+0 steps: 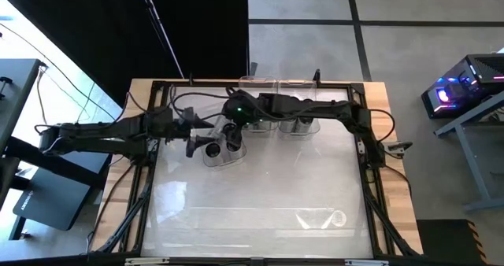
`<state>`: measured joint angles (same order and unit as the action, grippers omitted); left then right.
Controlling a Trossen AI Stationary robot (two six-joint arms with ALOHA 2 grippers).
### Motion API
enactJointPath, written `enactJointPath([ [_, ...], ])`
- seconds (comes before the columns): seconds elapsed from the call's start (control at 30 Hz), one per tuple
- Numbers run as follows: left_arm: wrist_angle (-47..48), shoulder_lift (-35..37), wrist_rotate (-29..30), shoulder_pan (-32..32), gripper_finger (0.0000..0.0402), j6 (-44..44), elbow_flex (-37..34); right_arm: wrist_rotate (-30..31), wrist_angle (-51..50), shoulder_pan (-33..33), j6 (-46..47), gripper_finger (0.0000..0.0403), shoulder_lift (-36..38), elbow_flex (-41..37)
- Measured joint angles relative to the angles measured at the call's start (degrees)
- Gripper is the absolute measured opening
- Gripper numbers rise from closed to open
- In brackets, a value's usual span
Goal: Sort soda cans
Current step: Adjust the white pink soda cans
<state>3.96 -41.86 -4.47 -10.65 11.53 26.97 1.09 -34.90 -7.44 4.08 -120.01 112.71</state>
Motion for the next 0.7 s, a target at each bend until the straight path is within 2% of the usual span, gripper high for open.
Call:
enactJointPath([
  [0.17,6.66,-1.63,3.72,-2.41,0.0268,-3.09,-0.50,0.03,-0.21,-0.03,-0.05,0.0336,-2.01,-0.09],
  [0.53,4.82,-7.30,4.41,-5.69,0.0268,-6.51,-1.17,0.15,-1.92,-0.07,0.68,0.0336,-3.99,-0.07],
  [0.7,4.66,-8.15,3.84,-5.84,0.0268,-7.30,-1.19,0.80,-2.39,-0.06,0.63,0.0313,-4.00,-0.04],
])
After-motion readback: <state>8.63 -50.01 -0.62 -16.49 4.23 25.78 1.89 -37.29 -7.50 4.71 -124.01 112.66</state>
